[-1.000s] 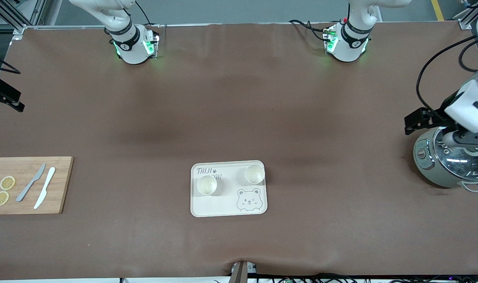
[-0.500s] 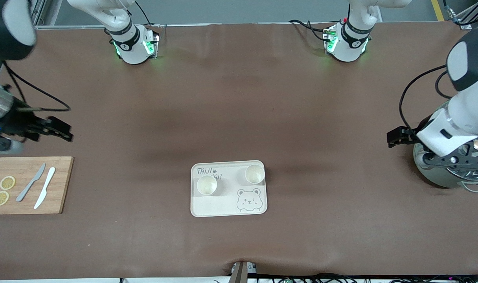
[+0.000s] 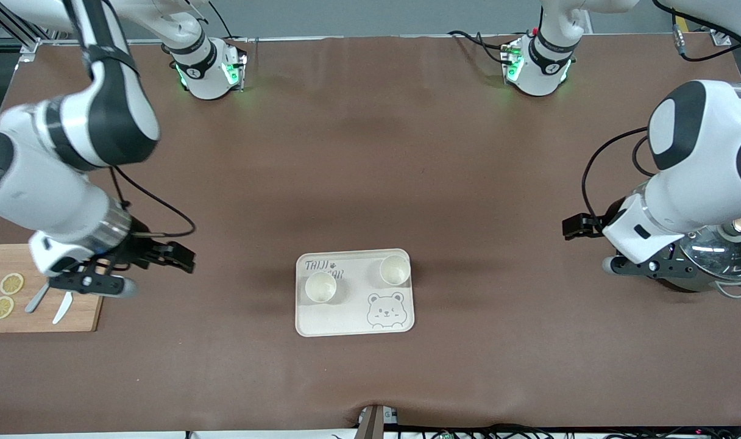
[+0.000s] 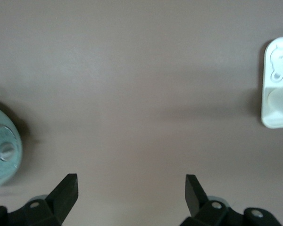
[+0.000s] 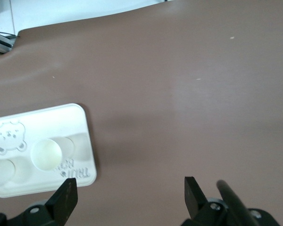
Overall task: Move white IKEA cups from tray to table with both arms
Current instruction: 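Move the right gripper and the left gripper toward the white tray, then lower both grippers around the two white cups and close them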
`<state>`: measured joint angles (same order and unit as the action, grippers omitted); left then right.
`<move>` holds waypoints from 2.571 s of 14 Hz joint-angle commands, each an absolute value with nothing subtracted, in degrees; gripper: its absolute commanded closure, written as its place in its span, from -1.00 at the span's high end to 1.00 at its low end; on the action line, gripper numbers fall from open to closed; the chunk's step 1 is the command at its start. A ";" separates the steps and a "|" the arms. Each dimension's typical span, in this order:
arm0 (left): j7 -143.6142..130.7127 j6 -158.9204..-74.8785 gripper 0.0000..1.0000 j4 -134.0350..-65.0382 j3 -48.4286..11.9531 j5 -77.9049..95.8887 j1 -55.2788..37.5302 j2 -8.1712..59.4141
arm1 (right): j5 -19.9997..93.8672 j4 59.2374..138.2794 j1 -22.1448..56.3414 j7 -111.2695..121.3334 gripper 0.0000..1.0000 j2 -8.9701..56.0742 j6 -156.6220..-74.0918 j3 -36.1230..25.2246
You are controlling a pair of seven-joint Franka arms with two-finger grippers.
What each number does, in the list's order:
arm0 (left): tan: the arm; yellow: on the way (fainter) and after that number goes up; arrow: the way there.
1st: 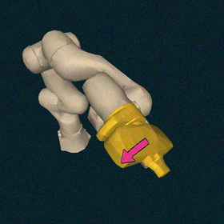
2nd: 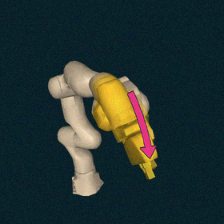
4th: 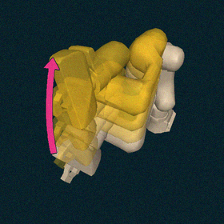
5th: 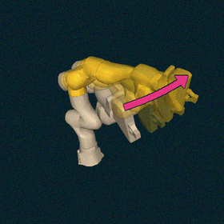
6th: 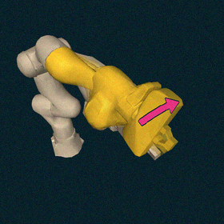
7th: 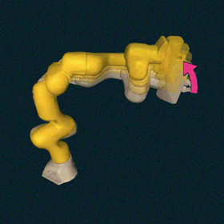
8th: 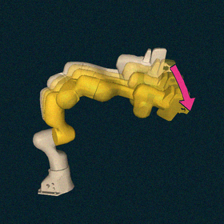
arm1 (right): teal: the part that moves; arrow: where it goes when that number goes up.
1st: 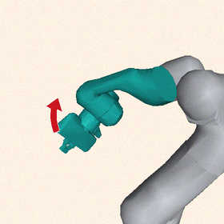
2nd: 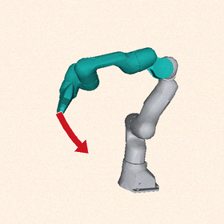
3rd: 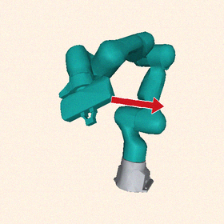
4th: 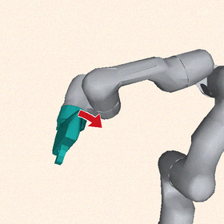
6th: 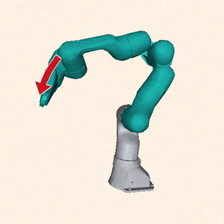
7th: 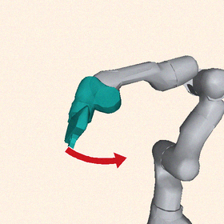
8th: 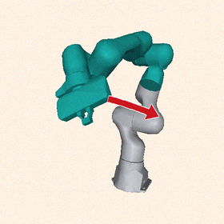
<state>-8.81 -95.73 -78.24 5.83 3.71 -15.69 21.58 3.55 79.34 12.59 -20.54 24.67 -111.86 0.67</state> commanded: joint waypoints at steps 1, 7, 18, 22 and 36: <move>-16.06 -97.64 1.00 -77.70 5.71 4.39 -19.06 22.58 | 3.69 76.82 17.12 -24.78 1.00 29.34 -115.65 0.09; -31.00 -105.01 1.00 -77.35 5.80 5.01 -28.81 27.76 | 2.03 76.90 23.20 -29.61 1.00 37.52 -125.49 -0.26; -35.95 -121.36 1.00 -77.26 5.54 5.10 -34.72 39.36 | 0.09 76.99 25.84 -31.29 1.00 45.70 -135.08 -0.26; -37.44 -128.31 1.00 -77.26 5.45 5.10 -35.59 44.11 | -1.84 76.99 27.07 -31.46 1.00 47.98 -135.62 -0.26; -40.88 -131.84 0.59 -76.46 3.96 5.36 -37.27 48.52 | -1.58 77.17 27.77 -31.46 -0.83 50.27 -139.22 -0.18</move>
<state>-42.25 -131.80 -77.39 3.81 4.76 -37.22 47.96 -0.92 78.61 27.24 -30.10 49.47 -139.08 0.17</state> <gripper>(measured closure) 0.000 0.471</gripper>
